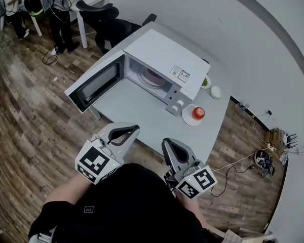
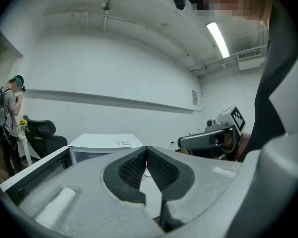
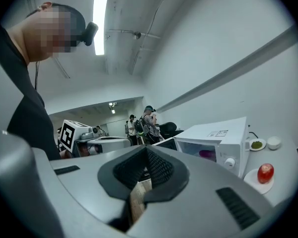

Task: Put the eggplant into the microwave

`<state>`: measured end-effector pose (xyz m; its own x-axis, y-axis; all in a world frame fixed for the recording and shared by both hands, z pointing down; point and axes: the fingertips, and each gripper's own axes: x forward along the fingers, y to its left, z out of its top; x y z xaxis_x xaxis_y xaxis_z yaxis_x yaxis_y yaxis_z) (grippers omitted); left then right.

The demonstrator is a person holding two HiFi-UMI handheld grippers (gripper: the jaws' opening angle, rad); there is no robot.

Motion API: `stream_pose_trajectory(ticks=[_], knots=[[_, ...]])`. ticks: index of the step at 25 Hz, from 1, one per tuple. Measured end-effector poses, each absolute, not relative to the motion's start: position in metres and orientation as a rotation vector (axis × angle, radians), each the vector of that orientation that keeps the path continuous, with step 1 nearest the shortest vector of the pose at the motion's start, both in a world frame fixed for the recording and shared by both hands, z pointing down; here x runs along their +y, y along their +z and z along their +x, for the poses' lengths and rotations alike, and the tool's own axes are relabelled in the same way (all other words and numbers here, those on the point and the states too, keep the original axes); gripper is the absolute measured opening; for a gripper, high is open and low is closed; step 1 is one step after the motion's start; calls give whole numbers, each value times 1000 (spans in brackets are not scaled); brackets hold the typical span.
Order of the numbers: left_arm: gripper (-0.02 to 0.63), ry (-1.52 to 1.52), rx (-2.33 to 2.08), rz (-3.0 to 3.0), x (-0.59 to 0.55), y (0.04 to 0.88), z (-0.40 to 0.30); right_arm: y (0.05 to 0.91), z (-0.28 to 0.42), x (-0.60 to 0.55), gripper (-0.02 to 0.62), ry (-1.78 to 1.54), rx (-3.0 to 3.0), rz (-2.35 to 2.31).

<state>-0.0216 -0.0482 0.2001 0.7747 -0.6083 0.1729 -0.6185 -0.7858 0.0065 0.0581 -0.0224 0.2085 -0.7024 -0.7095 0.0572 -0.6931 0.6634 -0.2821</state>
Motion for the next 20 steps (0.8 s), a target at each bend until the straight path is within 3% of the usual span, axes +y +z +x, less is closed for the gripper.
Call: stream_pose_trajectory(ticks=[20], knots=[[9, 221, -1002, 2848, -39, 211, -54, 214, 27, -13, 14, -440, 2826, -1188]])
